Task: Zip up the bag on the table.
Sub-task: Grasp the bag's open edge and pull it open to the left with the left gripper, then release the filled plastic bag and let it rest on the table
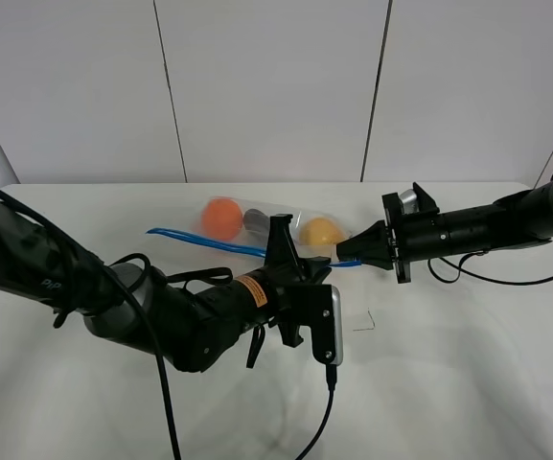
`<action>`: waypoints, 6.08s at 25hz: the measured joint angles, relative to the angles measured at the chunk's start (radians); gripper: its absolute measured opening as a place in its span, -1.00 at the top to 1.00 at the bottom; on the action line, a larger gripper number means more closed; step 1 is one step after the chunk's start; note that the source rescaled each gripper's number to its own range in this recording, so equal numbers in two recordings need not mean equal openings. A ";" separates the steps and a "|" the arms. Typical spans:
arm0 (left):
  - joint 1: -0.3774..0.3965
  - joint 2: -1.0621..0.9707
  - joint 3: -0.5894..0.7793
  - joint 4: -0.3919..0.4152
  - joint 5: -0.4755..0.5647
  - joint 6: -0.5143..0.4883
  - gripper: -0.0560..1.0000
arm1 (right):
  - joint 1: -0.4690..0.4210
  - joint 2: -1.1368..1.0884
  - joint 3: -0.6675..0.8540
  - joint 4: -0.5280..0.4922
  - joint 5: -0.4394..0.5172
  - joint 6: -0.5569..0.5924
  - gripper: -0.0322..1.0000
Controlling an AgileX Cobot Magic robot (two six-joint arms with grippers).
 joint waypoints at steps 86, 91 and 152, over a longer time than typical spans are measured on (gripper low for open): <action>0.601 -0.092 0.241 -0.220 -0.160 -0.134 -0.47 | 0.000 0.000 -0.003 0.009 0.001 0.000 0.94; 0.601 -0.092 0.241 -0.378 -0.241 -0.491 -0.47 | 0.000 0.000 -0.003 0.009 0.001 0.000 0.94; 0.830 -0.340 -0.417 0.124 1.935 -1.261 -0.77 | 0.000 0.000 -0.003 0.032 0.001 0.011 0.94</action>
